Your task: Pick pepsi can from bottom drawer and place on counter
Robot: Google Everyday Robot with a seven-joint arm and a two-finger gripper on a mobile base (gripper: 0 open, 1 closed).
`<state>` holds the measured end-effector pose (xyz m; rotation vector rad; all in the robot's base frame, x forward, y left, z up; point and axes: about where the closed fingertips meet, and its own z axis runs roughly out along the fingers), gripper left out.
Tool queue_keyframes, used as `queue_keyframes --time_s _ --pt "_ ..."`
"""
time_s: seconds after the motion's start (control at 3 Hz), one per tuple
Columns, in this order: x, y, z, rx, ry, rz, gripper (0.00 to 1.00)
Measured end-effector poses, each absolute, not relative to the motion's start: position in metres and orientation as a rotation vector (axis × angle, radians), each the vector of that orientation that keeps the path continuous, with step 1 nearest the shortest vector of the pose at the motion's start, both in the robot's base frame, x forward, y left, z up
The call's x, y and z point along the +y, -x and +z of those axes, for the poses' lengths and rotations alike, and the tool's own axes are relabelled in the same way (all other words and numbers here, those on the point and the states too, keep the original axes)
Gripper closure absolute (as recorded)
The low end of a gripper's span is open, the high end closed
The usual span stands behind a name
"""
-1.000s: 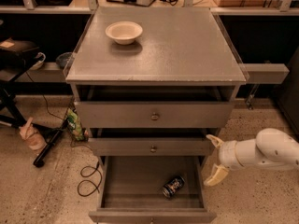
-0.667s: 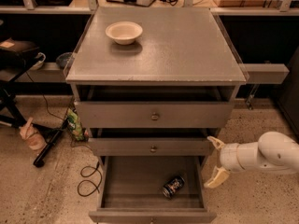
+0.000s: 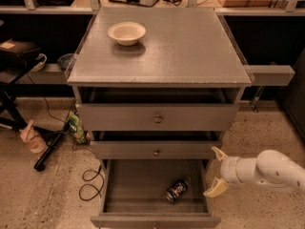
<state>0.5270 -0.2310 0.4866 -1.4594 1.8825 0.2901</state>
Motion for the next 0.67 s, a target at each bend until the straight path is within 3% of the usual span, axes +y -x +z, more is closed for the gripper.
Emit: queue_keyframes --time_s 0.67 --pt "-0.231 -0.556 0.4 1.936 1.389 0.274 0.0"
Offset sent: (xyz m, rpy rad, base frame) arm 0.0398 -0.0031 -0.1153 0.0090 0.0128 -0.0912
